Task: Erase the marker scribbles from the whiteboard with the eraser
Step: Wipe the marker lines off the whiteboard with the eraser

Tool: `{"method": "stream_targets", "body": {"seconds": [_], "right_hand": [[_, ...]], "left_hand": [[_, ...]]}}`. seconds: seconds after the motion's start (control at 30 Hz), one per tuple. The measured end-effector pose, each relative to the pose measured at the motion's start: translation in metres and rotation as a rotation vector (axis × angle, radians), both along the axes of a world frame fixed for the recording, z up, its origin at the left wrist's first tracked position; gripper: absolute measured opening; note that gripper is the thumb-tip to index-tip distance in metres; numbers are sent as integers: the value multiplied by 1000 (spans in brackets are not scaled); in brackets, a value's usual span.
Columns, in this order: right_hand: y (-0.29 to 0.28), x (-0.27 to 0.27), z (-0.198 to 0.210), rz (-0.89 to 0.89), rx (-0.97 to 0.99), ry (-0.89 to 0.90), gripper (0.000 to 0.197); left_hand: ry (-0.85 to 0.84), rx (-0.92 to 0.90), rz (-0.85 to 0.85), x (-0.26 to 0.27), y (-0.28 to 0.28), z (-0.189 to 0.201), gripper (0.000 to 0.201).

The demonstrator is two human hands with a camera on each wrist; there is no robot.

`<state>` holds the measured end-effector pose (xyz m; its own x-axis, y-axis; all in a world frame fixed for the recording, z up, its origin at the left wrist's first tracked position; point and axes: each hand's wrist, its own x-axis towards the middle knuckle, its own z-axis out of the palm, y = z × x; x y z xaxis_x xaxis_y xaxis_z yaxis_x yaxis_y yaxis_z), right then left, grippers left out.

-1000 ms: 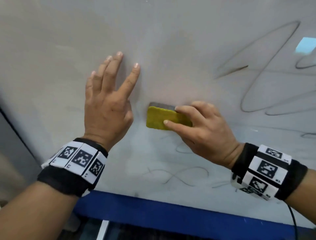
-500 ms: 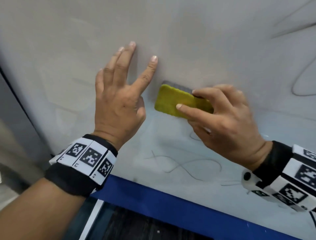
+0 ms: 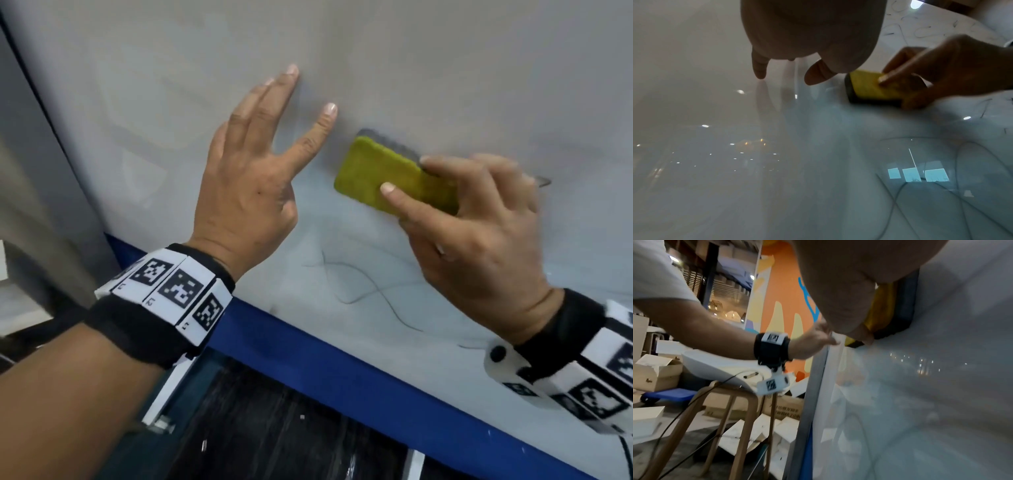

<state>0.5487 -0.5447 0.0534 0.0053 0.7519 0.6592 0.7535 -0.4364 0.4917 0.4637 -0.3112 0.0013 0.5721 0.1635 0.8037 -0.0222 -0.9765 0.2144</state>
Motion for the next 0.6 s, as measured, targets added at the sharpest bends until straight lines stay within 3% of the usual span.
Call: {"method": "stream_targets", "body": {"seconds": [0.13,0.23,0.33,0.47,0.6], "right_hand": [[5,0,-18,-4,60,-1,30],[3,-2,-76,8,-147,-1,29],[-3,-2,-115,-12,-381,33,40],[6,-1,-98,37,-403,20,34],[19,2,-82,22,-168,6,30]], "left_hand": [[7,-64,-37,-2,-1,-22,86],[34,-127,-70,-4,-6,-39,85],[46,-140,-68,-5,-9,-48,88],[75,-143,-62,-8,-9,-54,88],[100,-144,-62,-10,-9,-59,84]]}}
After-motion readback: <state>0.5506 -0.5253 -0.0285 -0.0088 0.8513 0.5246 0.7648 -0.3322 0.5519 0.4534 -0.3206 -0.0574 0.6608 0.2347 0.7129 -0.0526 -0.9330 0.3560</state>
